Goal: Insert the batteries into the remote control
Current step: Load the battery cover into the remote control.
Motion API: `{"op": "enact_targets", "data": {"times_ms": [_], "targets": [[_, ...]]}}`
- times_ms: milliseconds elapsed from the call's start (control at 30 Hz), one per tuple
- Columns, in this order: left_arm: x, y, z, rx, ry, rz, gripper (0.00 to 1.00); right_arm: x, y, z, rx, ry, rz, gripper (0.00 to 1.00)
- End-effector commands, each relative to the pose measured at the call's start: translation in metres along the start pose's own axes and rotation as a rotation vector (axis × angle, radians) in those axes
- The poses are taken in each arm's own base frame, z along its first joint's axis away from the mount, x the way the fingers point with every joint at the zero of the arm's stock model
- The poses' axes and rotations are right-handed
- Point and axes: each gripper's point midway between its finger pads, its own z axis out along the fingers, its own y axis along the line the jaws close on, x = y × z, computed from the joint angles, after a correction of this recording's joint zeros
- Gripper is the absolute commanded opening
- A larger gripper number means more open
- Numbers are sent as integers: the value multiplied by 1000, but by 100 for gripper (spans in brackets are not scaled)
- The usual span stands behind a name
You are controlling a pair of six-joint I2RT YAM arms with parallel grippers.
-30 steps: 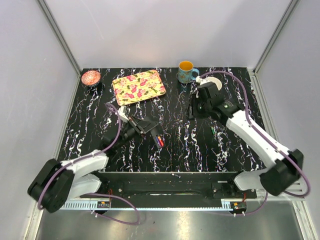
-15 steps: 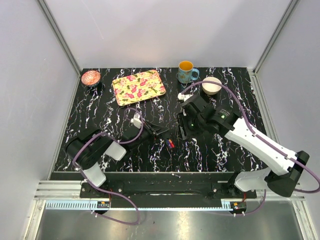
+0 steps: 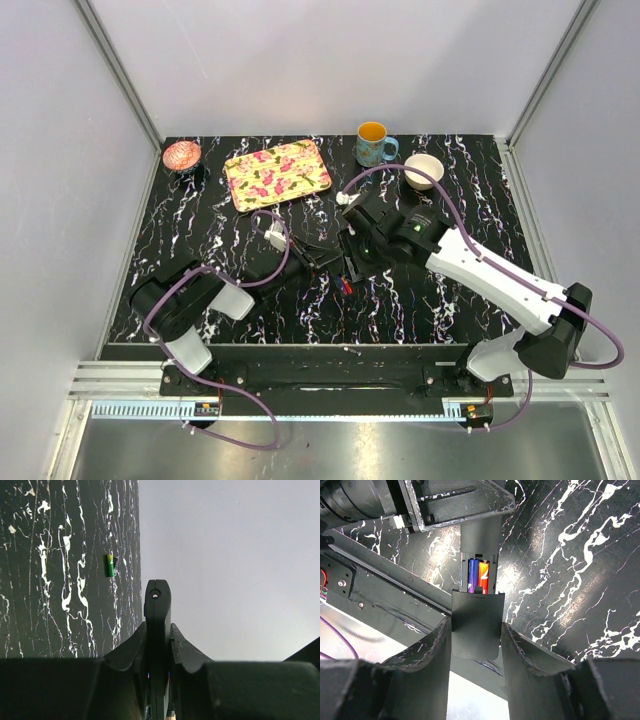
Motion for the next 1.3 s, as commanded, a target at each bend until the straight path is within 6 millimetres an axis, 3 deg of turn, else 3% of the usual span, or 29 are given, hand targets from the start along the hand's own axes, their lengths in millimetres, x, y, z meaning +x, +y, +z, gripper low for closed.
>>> {"op": "enact_targets", "data": {"times_ms": [0, 200, 367, 600, 1267], "targets": [[-2, -124, -23, 489, -51, 145, 0, -2, 6, 7, -17, 1, -25, 0], [5, -139, -28, 532, -37, 158, 0, 0, 3, 15, 3, 14, -29, 0], [8, -151, -32, 567, -38, 178, 0, -8, 5, 3, -8, -41, -9, 0], [7, -162, -30, 590, -34, 146, 0, 1, 5, 9, -9, -12, -12, 0], [7, -167, -26, 593, -29, 61, 0, 0, -6, 22, 55, -38, 3, 0]]}}
